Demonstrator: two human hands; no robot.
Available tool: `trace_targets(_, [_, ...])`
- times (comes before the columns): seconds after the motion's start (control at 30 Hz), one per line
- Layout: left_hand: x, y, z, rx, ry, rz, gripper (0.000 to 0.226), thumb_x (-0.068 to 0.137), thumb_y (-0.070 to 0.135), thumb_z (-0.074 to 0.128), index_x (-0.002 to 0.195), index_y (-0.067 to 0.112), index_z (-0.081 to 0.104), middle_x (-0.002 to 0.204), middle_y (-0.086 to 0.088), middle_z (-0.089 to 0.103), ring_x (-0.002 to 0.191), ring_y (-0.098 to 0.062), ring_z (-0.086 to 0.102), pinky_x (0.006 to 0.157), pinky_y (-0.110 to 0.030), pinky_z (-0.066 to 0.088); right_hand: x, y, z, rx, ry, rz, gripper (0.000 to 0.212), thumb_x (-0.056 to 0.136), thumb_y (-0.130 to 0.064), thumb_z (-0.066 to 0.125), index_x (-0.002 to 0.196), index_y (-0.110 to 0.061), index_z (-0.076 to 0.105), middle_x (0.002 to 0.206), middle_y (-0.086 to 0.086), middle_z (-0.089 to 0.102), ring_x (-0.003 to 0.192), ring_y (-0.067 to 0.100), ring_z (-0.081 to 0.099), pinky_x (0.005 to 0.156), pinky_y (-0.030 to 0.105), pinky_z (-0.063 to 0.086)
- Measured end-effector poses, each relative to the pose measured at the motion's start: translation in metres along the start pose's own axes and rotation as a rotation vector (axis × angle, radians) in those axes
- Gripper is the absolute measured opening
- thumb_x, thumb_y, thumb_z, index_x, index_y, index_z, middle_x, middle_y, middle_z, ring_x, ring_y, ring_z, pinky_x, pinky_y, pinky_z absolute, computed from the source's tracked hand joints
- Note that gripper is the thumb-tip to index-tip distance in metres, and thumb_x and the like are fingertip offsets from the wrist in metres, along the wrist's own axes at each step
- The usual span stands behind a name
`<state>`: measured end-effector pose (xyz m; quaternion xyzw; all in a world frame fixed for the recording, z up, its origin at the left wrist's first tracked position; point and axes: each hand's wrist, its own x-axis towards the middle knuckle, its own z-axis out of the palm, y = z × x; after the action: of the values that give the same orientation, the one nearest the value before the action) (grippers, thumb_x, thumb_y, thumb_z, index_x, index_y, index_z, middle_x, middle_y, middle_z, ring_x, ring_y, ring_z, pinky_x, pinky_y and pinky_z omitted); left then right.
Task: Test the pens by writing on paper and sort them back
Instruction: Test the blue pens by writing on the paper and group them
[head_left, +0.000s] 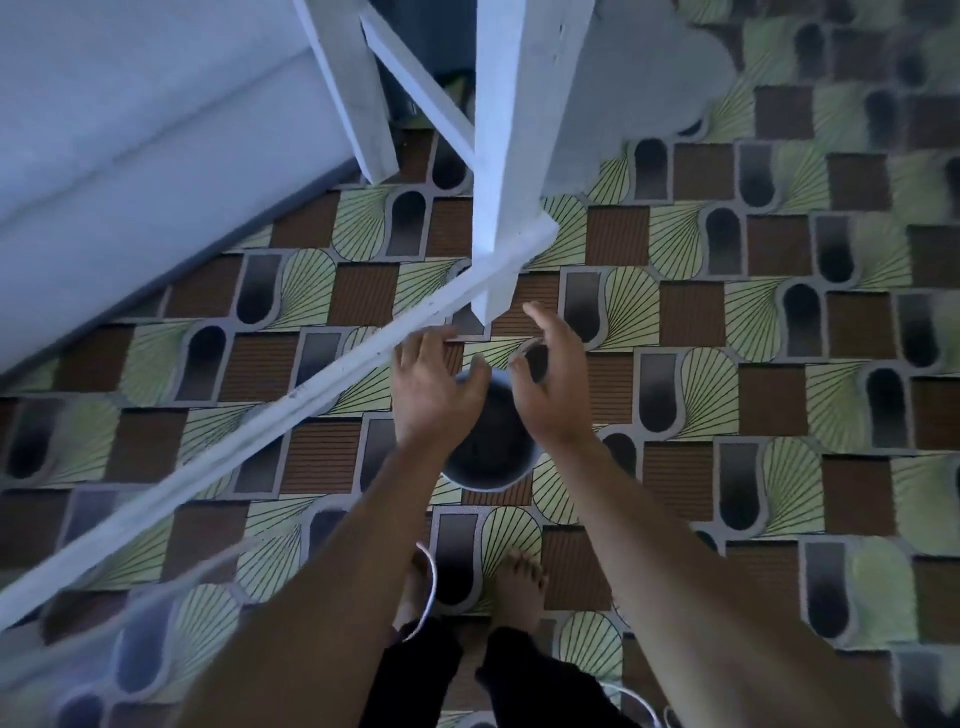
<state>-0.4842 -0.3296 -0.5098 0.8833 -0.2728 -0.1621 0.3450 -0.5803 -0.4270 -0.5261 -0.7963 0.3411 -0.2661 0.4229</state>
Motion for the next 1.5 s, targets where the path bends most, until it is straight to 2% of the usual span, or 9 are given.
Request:
trace_targets(0.1, [-0.001, 0.037, -0.037, -0.118, 0.052, 0.039, 0.057, 0.084, 0.047, 0.049, 0.118, 0.003, 0.06, 0.117, -0.01, 0.062, 0.11, -0.017, 0.047, 0.1, -0.049, 0.043, 0.013, -0.04, -0.018, 0.02, 0.02, -0.045, 0.054, 0.09, -0.022, 0.051, 0.137, 0.003, 0.05, 0.138, 0.013, 0.056, 0.13, 0.024, 0.05, 0.108, 0.044, 0.041])
trace_targets(0.23, [-0.007, 0.085, -0.092, -0.22, 0.144, 0.164, 0.056, 0.088, 0.048, 0.052, 0.12, 0.004, 0.059, 0.12, -0.006, 0.061, 0.113, -0.019, 0.051, 0.096, -0.051, 0.046, 0.029, -0.109, -0.048, 0.09, 0.057, -0.112, 0.053, 0.093, -0.024, 0.05, 0.139, 0.004, 0.047, 0.139, 0.013, 0.053, 0.132, 0.024, 0.049, 0.109, 0.048, 0.04])
trace_targets(0.43, [-0.025, 0.168, -0.193, -0.304, 0.244, 0.341, 0.052, 0.092, 0.048, 0.052, 0.121, 0.006, 0.057, 0.121, -0.002, 0.059, 0.116, -0.025, 0.055, 0.096, -0.053, 0.044, 0.046, -0.223, -0.106, 0.174, 0.101, -0.169, 0.07, 0.098, -0.058, 0.042, 0.143, -0.005, 0.045, 0.144, 0.005, 0.048, 0.135, 0.018, 0.044, 0.112, 0.039, 0.037])
trace_targets(0.57, [-0.04, 0.223, -0.26, -0.32, 0.319, 0.4, 0.052, 0.091, 0.046, 0.054, 0.123, 0.005, 0.058, 0.126, -0.003, 0.059, 0.122, -0.024, 0.054, 0.102, -0.049, 0.042, 0.058, -0.303, -0.145, 0.183, 0.115, -0.298, 0.065, 0.098, -0.06, 0.04, 0.145, -0.016, 0.041, 0.149, -0.005, 0.043, 0.14, 0.013, 0.04, 0.115, 0.036, 0.033])
trace_targets(0.7, [-0.049, 0.26, -0.32, -0.358, 0.379, 0.442, 0.05, 0.09, 0.046, 0.056, 0.127, 0.013, 0.056, 0.132, 0.002, 0.055, 0.128, -0.019, 0.051, 0.103, -0.043, 0.045, 0.071, -0.376, -0.168, 0.21, 0.113, -0.373, 0.074, 0.096, -0.065, 0.037, 0.147, -0.011, 0.041, 0.151, 0.004, 0.042, 0.141, 0.017, 0.038, 0.116, 0.038, 0.032])
trace_targets(0.83, [-0.051, 0.28, -0.377, -0.365, 0.512, 0.453, 0.05, 0.091, 0.044, 0.055, 0.129, 0.012, 0.055, 0.137, -0.001, 0.053, 0.132, -0.018, 0.047, 0.108, -0.039, 0.04, 0.082, -0.439, -0.173, 0.249, 0.064, -0.464, 0.072, 0.097, -0.063, 0.037, 0.148, -0.012, 0.04, 0.153, 0.002, 0.041, 0.143, 0.015, 0.035, 0.117, 0.037, 0.029])
trace_targets(1.0, [-0.052, 0.272, -0.444, -0.315, 0.659, 0.442, 0.05, 0.091, 0.042, 0.055, 0.128, 0.01, 0.057, 0.134, -0.003, 0.056, 0.131, -0.022, 0.048, 0.109, -0.038, 0.039, 0.089, -0.498, -0.155, 0.264, -0.053, -0.541, 0.064, 0.094, -0.045, 0.045, 0.149, -0.012, 0.039, 0.153, -0.004, 0.039, 0.143, 0.009, 0.033, 0.117, 0.038, 0.028])
trace_targets(1.27, [-0.056, 0.202, -0.547, -0.16, 0.752, 0.323, 0.048, 0.089, 0.047, 0.054, 0.121, 0.013, 0.063, 0.13, 0.007, 0.056, 0.127, -0.004, 0.043, 0.106, -0.008, 0.026, 0.08, -0.572, -0.06, 0.298, -0.258, -0.641, 0.059, 0.092, -0.041, 0.046, 0.144, -0.013, 0.045, 0.149, -0.003, 0.044, 0.139, 0.01, 0.037, 0.115, 0.04, 0.032])
trace_targets(1.5, [-0.045, 0.104, -0.637, -0.048, 0.723, 0.168, 0.052, 0.086, 0.051, 0.051, 0.123, 0.017, 0.063, 0.132, 0.007, 0.056, 0.127, -0.008, 0.043, 0.101, -0.002, 0.021, 0.067, -0.635, 0.06, 0.288, -0.403, -0.591, 0.063, 0.088, -0.044, 0.042, 0.144, -0.015, 0.046, 0.144, -0.015, 0.042, 0.136, -0.004, 0.033, 0.115, 0.025, 0.025])
